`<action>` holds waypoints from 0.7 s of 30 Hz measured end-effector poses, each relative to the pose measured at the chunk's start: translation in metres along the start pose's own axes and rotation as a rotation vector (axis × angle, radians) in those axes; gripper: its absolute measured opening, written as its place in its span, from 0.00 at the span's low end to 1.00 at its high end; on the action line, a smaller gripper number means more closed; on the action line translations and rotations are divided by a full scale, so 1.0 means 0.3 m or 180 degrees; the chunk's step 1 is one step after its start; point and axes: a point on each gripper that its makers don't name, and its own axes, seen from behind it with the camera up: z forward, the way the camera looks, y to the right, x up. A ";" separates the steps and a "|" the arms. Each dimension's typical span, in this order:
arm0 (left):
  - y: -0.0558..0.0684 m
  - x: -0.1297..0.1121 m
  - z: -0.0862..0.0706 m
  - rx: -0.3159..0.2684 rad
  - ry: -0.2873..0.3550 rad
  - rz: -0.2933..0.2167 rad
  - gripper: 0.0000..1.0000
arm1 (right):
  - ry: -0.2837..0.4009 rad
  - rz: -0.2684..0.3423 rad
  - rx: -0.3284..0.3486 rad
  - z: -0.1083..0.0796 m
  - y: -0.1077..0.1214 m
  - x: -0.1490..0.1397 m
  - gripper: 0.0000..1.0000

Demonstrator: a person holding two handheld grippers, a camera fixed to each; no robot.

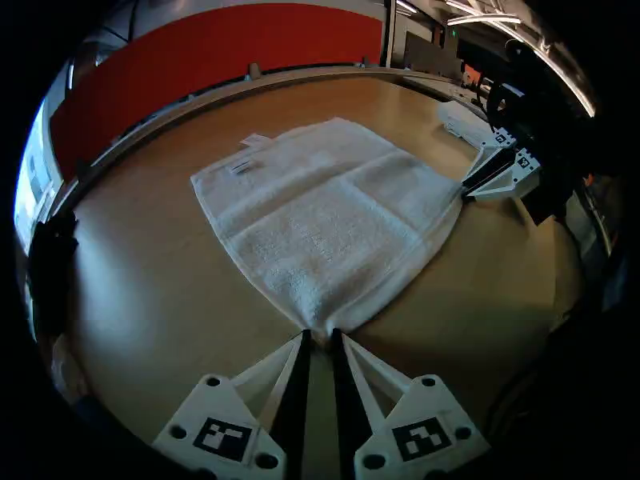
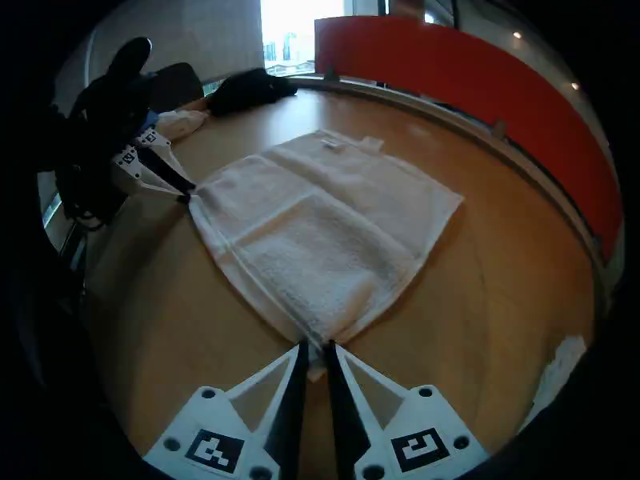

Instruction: Fold towel

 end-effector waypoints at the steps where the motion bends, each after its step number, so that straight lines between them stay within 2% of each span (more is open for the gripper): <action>1: 0.000 0.001 -0.001 -0.0001 0.0001 -0.0013 0.18 | 0.0000 -0.0003 0.0000 0.000 -0.001 0.001 0.17; 21: 0.015 0.033 -0.032 -0.0049 0.0001 -0.0125 0.14 | 0.0099 -0.0004 -0.0042 -0.029 0.017 0.055 0.16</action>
